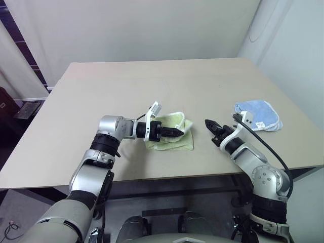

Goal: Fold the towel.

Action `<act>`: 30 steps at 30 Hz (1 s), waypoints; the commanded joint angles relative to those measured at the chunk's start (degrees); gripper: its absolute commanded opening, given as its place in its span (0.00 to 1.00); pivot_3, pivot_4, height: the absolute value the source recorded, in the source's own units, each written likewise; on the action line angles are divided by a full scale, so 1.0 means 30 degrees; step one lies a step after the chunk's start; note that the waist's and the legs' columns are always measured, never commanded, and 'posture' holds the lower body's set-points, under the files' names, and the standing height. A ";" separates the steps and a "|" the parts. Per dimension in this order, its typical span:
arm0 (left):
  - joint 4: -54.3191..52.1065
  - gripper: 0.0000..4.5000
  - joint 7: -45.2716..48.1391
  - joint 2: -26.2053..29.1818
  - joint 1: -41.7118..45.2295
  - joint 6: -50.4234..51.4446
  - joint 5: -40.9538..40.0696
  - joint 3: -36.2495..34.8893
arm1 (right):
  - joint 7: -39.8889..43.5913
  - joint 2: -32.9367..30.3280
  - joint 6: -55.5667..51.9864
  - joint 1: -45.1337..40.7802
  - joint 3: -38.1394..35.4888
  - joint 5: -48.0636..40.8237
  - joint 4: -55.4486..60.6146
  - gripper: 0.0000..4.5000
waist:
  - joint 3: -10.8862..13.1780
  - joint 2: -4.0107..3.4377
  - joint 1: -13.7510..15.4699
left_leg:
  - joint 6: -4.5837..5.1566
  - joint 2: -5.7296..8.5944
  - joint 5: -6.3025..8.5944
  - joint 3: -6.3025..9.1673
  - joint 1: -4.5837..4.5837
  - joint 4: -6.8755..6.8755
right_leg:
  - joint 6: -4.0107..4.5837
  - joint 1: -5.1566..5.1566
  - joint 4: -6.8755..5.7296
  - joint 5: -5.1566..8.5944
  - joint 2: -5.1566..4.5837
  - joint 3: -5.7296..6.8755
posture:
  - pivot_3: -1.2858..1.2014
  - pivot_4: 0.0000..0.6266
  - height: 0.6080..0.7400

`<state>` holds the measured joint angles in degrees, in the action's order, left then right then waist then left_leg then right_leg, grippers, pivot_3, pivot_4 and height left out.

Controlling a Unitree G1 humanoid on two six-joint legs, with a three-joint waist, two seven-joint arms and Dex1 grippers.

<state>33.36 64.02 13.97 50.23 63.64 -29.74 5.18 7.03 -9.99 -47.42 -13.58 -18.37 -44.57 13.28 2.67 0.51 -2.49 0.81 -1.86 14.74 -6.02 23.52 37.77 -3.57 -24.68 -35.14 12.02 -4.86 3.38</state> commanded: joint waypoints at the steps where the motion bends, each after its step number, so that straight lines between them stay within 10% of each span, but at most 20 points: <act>1: -0.2705 0.81 0.1387 0.1169 0.0025 0.1032 -0.1767 -0.0973 | 0.0388 -0.0400 0.0615 -0.0642 -0.0092 -0.0060 0.0387 0.00 | 0.0002 -0.0003 -0.0024 | 0.0000 -0.0001 0.0000 0.0003 0.0000 0.0000 | -0.0001 0.0001 -0.0002 0.0000 0.0000 0.0000 | 0.52 0.00 1.00; 3: -0.3646 0.97 0.1739 0.1815 -0.0267 0.0242 -0.2001 -0.1273 | 0.0683 -0.0619 0.0802 -0.0781 -0.0206 -0.0143 0.0432 0.00 | 0.0002 -0.0005 -0.0013 | 0.0000 -0.0005 0.0000 0.0006 0.0000 -0.0001 | 0.0001 0.0001 -0.0005 0.0002 0.0004 0.0000 | 0.52 0.00 1.00; 9: -0.1666 0.97 -0.0135 0.2779 0.0109 -0.5752 -0.0005 -0.2637 | 0.2793 -0.2545 0.1002 -0.2068 0.0970 0.0158 0.1403 0.00 | 0.0016 -0.0031 0.0037 | 0.0001 -0.0005 0.0001 0.0010 -0.0003 0.0045 | 0.0007 0.0023 -0.0012 0.0002 0.0003 0.0002 | 0.52 0.00 1.00; 20: 0.1925 0.17 0.2762 0.2144 -0.1014 -1.6290 0.4504 0.0553 | 0.8226 -0.4289 0.0623 -0.6211 0.6511 0.2158 -0.2222 0.00 | 0.0017 -0.0026 0.0162 | 0.0038 -0.0002 0.0023 0.0000 0.0008 0.0060 | 0.0007 0.0031 0.0005 0.0002 -0.0003 0.0012 | 0.52 0.00 1.00; 30: 0.7039 0.17 0.1671 -0.0138 -0.1747 -2.2152 0.7703 0.1946 | 1.0744 -0.2980 0.4119 -0.6354 0.8689 0.6290 -1.1605 0.00 | 0.0014 -0.0021 0.0467 | 0.0064 0.0006 0.0035 -0.0025 0.0015 0.0126 | -0.0019 0.0032 -0.0027 -0.0017 0.0001 0.0011 | 0.52 0.00 1.00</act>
<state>52.76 69.55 13.48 44.93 0.59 -8.61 10.44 38.54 -19.21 -38.21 -31.82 7.88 -27.81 -18.92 2.71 0.45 -1.09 1.00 -1.83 14.84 -6.10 23.57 38.15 -3.63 -24.59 -35.23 11.96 -4.86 3.41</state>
